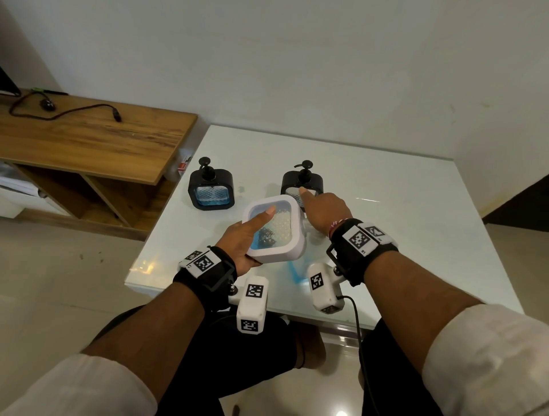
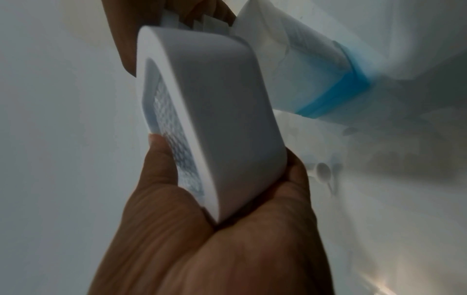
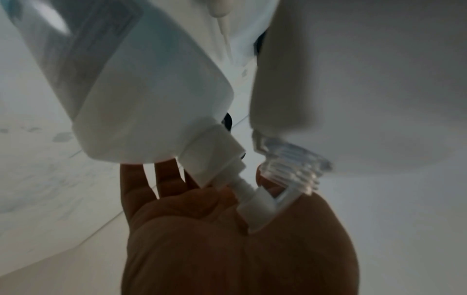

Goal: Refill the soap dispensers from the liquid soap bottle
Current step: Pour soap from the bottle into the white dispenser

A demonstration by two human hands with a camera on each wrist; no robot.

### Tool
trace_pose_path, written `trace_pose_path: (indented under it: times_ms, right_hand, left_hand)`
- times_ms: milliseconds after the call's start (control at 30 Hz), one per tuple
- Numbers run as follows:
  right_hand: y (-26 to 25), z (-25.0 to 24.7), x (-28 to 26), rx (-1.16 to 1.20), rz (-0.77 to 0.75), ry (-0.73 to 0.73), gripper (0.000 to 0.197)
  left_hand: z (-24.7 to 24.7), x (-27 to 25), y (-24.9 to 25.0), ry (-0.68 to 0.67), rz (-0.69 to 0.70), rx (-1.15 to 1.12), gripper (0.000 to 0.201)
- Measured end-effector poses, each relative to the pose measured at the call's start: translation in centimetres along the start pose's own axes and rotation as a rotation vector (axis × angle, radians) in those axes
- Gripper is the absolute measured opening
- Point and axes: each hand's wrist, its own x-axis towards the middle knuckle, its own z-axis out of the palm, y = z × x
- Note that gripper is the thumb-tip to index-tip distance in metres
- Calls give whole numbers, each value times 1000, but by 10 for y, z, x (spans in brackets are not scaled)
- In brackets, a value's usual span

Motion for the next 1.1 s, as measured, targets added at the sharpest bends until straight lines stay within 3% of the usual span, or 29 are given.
trace_pose_path:
  times_ms: [133,367,567,833,1100]
  right_hand:
    - [5,1,-1,-4,35,9,50]
    - [3,-3,1,17,-22,5,68]
    - [8,2,3,117,76,-46,64]
    - [3,-3,4,56,2,-21,66]
    - [9,0,4,-8,30,16,62]
  left_hand:
    - [0,-1,-1,-1,-1,-7,63]
    - [1,-3,-1,-10,7,-10,62]
    - [1,-1,-1,-6,2,2,61]
    - [2,-3,0,-3,13,0,61]
    - [2,-2,1,16,5,25,78]
